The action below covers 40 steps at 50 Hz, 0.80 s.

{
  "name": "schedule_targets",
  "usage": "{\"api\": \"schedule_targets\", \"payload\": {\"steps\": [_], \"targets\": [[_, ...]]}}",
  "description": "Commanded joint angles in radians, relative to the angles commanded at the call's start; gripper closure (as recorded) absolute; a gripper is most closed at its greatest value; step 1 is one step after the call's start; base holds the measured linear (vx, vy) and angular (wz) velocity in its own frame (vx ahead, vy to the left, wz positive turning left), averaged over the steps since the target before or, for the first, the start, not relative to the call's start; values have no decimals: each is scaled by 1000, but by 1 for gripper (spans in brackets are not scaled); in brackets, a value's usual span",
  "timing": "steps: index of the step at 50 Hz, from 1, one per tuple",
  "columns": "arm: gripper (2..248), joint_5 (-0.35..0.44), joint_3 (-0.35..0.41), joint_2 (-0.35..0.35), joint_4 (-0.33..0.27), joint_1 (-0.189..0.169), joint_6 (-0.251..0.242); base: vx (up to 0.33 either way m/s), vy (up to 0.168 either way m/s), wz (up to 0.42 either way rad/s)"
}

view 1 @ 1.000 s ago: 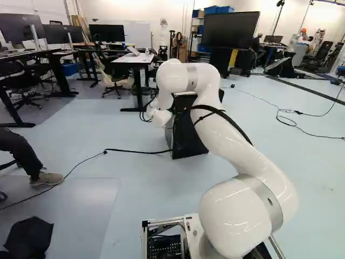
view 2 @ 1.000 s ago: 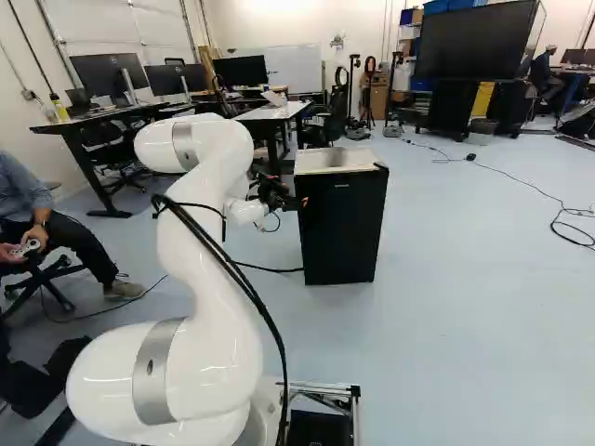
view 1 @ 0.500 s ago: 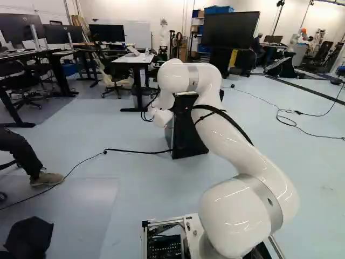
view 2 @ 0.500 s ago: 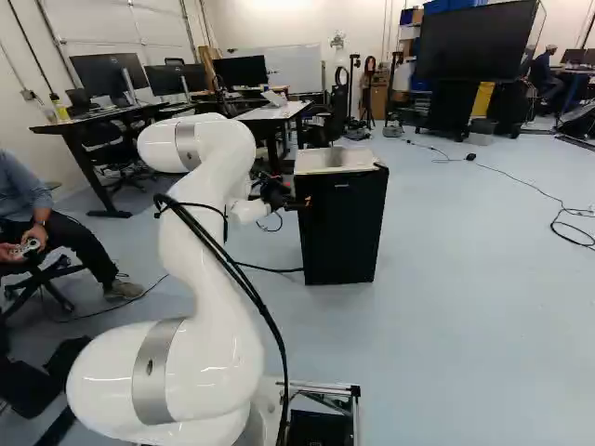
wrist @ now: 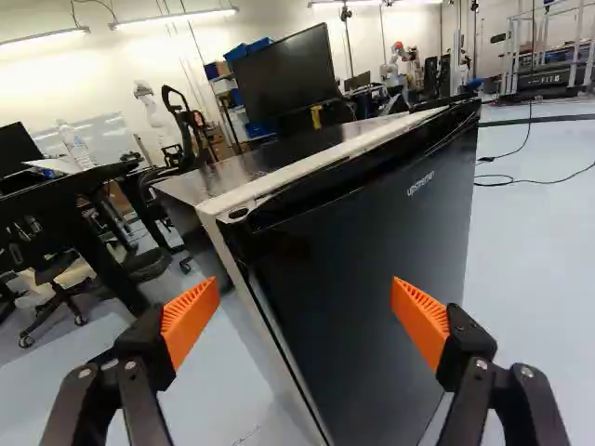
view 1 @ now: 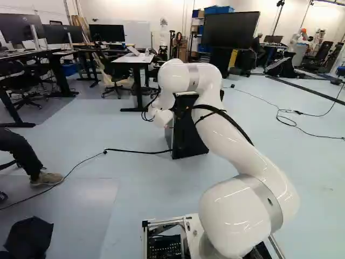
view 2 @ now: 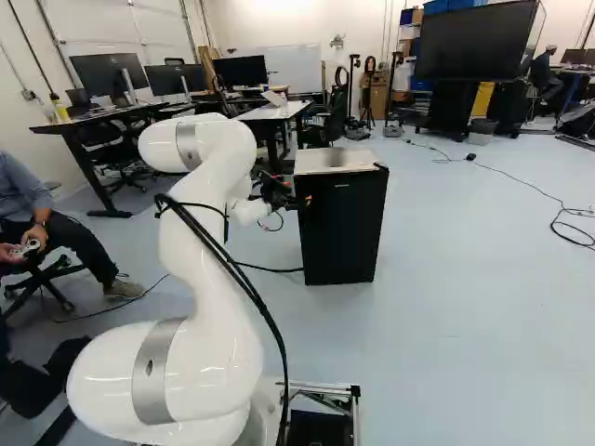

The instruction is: Open the fridge door

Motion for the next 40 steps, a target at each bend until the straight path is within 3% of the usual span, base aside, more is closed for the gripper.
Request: {"api": "schedule_targets", "payload": {"steps": [40], "targets": [[3,29,0,0,0,0,0,0,0,0]]}}
